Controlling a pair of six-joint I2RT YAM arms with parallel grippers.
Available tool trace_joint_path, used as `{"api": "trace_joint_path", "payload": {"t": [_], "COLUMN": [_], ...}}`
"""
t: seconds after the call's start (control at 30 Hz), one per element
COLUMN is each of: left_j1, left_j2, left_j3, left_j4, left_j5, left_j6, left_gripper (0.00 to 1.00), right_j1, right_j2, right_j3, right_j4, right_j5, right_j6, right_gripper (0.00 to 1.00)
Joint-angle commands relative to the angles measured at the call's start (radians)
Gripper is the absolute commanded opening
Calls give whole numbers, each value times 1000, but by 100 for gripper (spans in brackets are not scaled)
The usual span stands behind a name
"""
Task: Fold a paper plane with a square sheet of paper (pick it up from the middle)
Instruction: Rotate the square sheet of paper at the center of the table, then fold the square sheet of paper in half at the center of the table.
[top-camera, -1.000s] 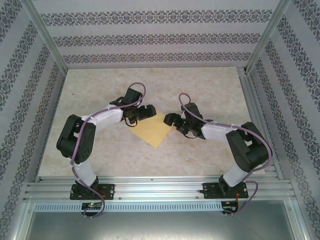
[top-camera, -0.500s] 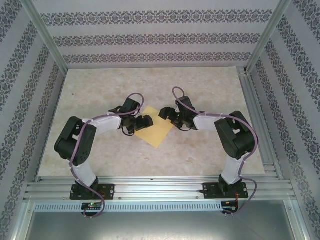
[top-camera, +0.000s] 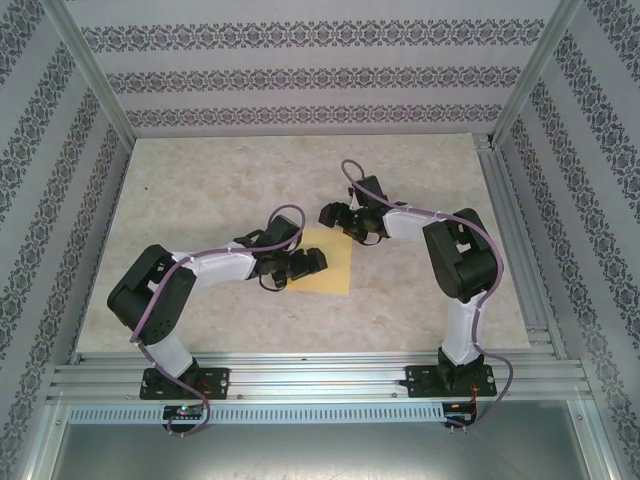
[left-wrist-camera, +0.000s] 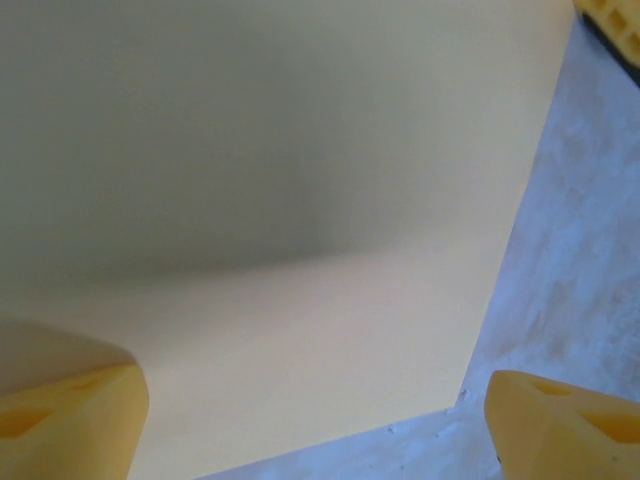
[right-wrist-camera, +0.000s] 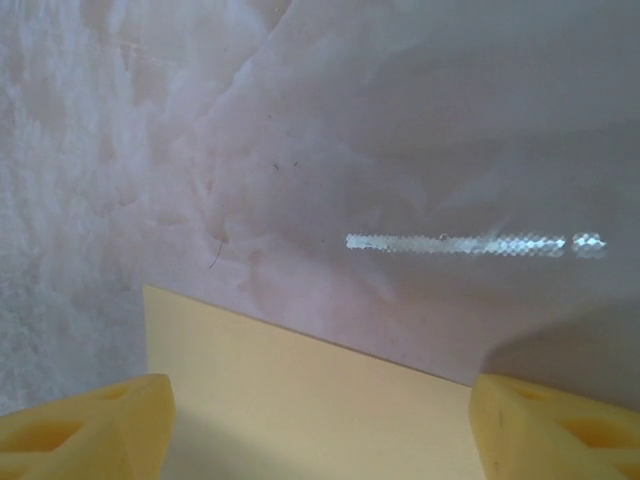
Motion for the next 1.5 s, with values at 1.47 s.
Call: {"api": "trace_joint_path", "payload": {"t": [1.47], "left_j1": [355], "left_j2": [-591], "left_j3": [-222], "left_j4": [-226], "left_j5": [-259], "left_j6": [202], "left_gripper": [100], "right_j1": [407], "right_j2": [209], "right_j3": [459], "right_j4": [-769], "right_j5": [593], "right_j6": [166], "right_gripper": [90]}}
